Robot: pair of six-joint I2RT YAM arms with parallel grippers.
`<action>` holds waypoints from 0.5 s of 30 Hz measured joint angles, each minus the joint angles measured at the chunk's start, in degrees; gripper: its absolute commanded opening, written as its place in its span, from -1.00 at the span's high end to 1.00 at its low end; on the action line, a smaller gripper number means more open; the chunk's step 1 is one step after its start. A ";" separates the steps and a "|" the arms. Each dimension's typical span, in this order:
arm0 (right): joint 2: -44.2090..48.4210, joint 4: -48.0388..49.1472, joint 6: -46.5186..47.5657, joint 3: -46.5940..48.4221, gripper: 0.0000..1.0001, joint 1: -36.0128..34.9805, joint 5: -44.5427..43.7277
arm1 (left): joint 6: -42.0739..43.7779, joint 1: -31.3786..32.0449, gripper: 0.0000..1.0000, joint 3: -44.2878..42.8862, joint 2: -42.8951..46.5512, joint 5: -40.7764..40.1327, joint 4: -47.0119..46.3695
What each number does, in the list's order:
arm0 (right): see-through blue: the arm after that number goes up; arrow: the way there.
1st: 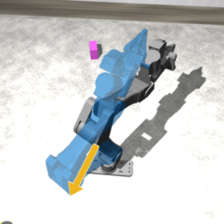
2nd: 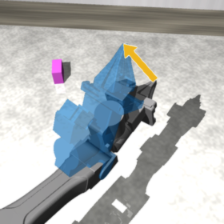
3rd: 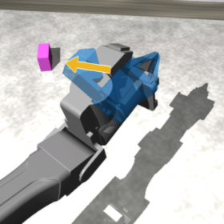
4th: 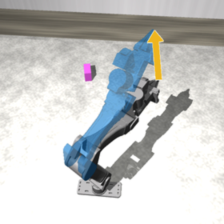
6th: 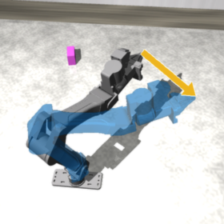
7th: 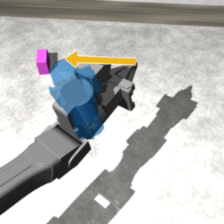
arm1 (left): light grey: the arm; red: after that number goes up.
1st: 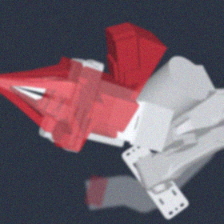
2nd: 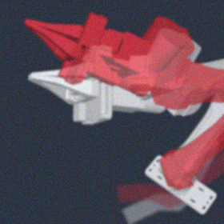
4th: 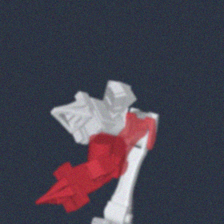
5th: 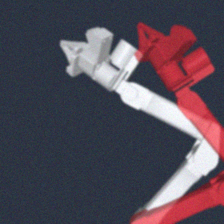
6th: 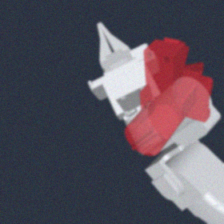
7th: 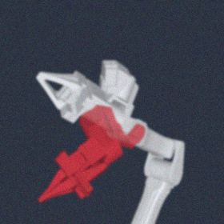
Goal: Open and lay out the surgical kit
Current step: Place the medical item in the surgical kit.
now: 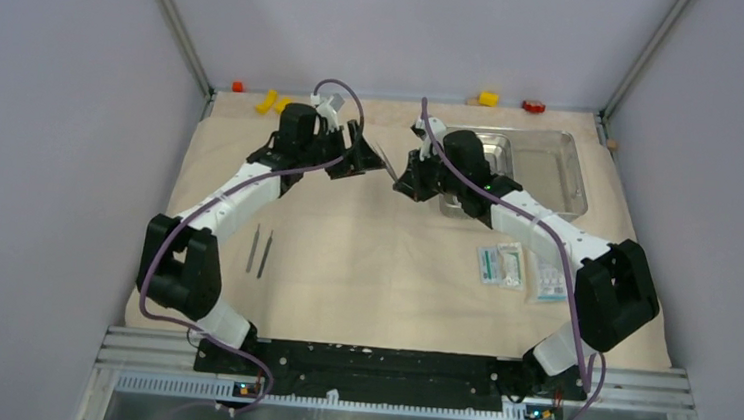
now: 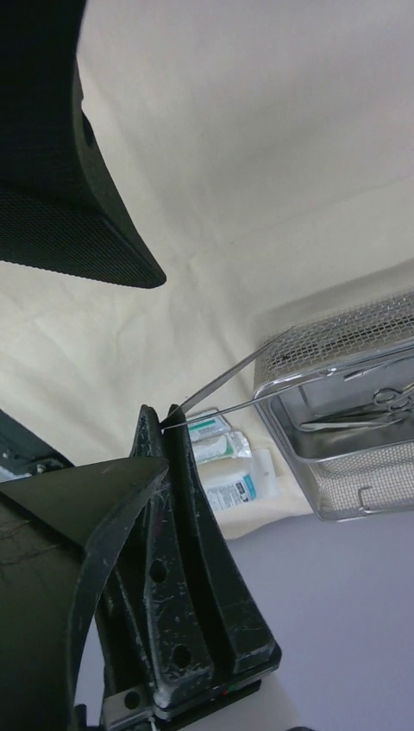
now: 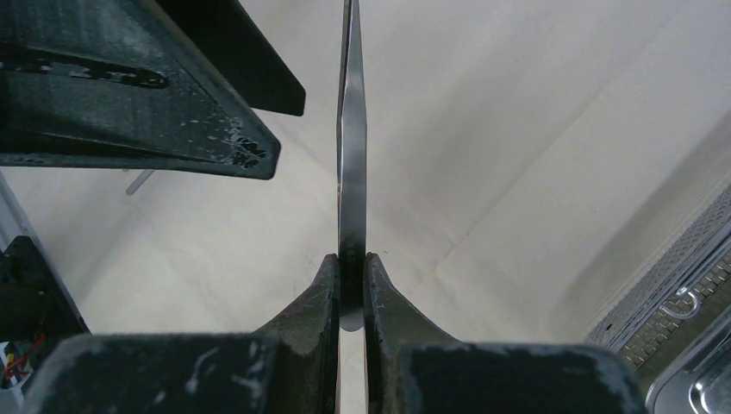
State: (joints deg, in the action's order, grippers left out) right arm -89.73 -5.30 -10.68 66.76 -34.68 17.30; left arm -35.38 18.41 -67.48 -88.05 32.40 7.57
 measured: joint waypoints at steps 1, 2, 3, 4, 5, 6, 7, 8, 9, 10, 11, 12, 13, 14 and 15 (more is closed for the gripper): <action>0.00 -0.02 0.00 0.00 1.00 -0.02 -0.13 | -1.68 0.00 -0.49 -0.22 -0.96 0.50 -0.39; 0.00 -0.07 0.02 0.00 1.00 -0.02 -0.26 | -3.08 0.00 -0.47 -0.48 -1.81 1.05 -0.72; 0.00 -0.09 0.02 0.00 1.00 -0.02 -0.33 | -4.46 0.00 -0.46 -0.94 -2.64 1.51 -0.92; 0.00 -0.11 0.04 0.00 1.00 -0.02 -0.46 | -5.55 0.00 -0.44 -1.33 -3.30 1.86 -1.25; 0.00 -0.11 0.04 0.00 1.00 -0.02 -0.57 | -6.73 0.00 -0.42 -1.81 -3.87 2.29 -1.57; 0.00 -0.11 0.07 0.00 1.00 -0.02 -0.81 | -7.34 0.00 -0.40 -2.21 -4.26 2.60 -1.86; 0.00 -0.13 0.09 0.00 1.00 -0.02 -0.96 | -8.20 0.00 -0.37 -2.78 -4.66 2.78 -2.08; 0.00 -0.13 0.11 0.00 1.00 -0.04 -1.25 | -8.87 0.02 -0.34 -3.23 -4.98 2.95 -2.32; 0.00 -0.15 0.13 0.00 1.00 -0.09 -1.46 | -9.68 0.07 -0.30 -3.82 -5.33 3.06 -2.71; -0.02 -0.20 0.13 0.00 1.00 -0.20 -1.84 | -10.12 0.09 -0.24 -4.15 -5.62 3.17 -3.08; -0.02 -0.28 0.15 0.00 1.00 -0.22 -2.25 | -10.58 0.20 -0.20 -4.59 -5.86 3.23 -3.19; -0.02 -0.33 0.17 0.00 1.00 -0.31 -2.58 | -10.99 0.28 -0.17 -5.03 -6.14 3.30 -3.34; -0.04 -0.35 0.17 0.00 1.00 -0.42 -2.86 | -11.26 0.39 -0.16 -5.55 -6.49 3.32 -3.37; -0.07 -0.35 0.20 0.00 1.00 -0.50 -3.10 | -11.37 0.52 -0.14 -5.90 -6.82 3.34 -3.50; -0.07 -0.35 0.28 0.00 1.00 -0.59 -3.32 | -11.52 0.72 -0.14 -6.23 -7.21 3.32 -3.65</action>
State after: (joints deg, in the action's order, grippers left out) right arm -89.80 -5.65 -10.39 66.76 -35.27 13.98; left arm -46.89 19.14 -73.71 -95.26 35.73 3.92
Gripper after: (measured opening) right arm 0.042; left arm 0.585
